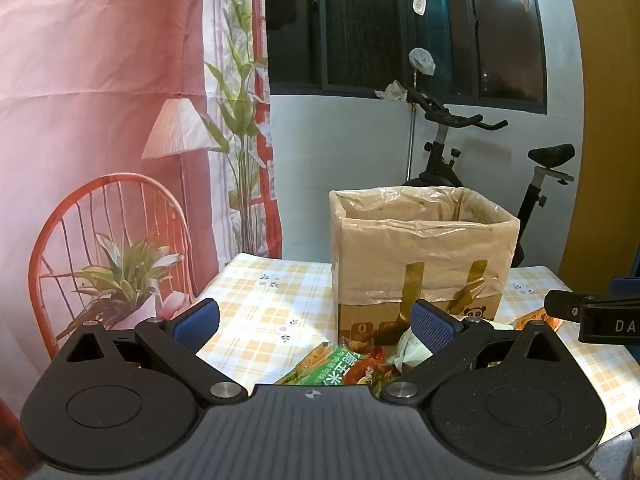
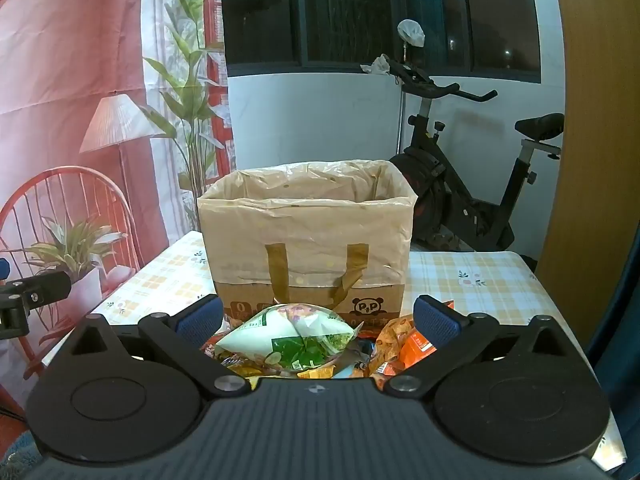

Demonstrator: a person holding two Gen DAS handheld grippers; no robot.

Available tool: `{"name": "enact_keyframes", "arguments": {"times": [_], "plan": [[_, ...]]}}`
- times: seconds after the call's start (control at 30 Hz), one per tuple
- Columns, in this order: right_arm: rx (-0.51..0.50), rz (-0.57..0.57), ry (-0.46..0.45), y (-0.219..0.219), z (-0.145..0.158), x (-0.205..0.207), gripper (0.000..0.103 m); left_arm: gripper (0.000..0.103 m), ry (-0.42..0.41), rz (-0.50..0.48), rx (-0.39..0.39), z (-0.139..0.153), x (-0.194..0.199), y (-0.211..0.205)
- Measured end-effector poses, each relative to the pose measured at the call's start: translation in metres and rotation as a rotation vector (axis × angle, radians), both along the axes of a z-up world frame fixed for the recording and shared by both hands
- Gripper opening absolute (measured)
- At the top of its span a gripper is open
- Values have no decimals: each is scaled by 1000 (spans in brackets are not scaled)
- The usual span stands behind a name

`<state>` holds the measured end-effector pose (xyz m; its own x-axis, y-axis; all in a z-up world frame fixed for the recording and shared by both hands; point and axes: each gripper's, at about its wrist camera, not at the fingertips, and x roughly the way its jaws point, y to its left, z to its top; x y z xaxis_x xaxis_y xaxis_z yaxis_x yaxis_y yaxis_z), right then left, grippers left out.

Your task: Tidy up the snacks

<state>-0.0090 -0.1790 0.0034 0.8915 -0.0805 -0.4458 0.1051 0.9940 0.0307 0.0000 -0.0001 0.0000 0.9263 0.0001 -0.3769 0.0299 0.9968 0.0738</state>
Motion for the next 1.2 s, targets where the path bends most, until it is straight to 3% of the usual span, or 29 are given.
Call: {"name": "enact_keyframes", "arguments": {"times": [1.2], "plan": [[3,-1,5,0,0,1,103,102,0,-1,1,-1,0,0]]}}
